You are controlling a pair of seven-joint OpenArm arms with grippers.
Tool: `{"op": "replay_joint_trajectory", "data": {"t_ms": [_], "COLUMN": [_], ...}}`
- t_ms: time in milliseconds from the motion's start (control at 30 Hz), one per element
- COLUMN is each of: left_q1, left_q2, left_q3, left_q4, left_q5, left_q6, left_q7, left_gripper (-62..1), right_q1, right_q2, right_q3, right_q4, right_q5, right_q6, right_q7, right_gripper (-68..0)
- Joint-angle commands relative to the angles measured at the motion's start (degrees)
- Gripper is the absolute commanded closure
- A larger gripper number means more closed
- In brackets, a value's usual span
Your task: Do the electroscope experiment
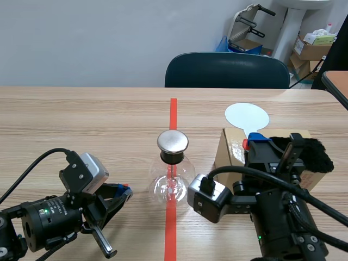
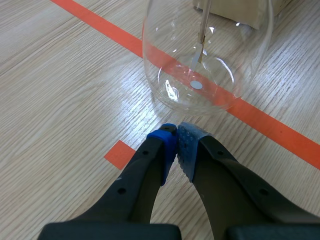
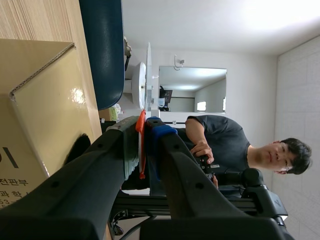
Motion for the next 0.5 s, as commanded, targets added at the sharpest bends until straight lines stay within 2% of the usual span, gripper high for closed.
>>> {"op": "replay_joint_trajectory", "data": {"t_ms": [0,333,400,467], "left_q1": [-0.2,-0.2,-0.2,-0.2], "left_q2": [0.1,0.1,0.1,0.1], "left_q3": [-0.5,-0.5,-0.5,-0.5], "left_q4": [1.3,1.3,1.3,1.3], "left_q5": [-0.4,-0.4,-0.3,-0.3], "left_q6": [-0.1,-0.1,-0.1,-0.1], "left_q7": [-0.9,-0.9,-0.9,-0.9], "left_gripper": [-4.0,-4.0,-4.0,-4.0], "right_q1": [0.0,-0.1,-0.6,-1.9], "right_q2": [0.3,0.3,0.2,-0.3], "right_q3": [0.4,0.4,1.2,3.3], "right_q4": [1.1,1.1,1.1,1.2], "right_q5": [-0.2,-0.2,-0.3,-0.3], "right_q6": [-0.5,-1.2,-2.3,-5.3], "right_q7": [-0.2,0.5,1.7,4.1], "right_gripper": [-0.4,-0.4,-0.4,-0.4]}}
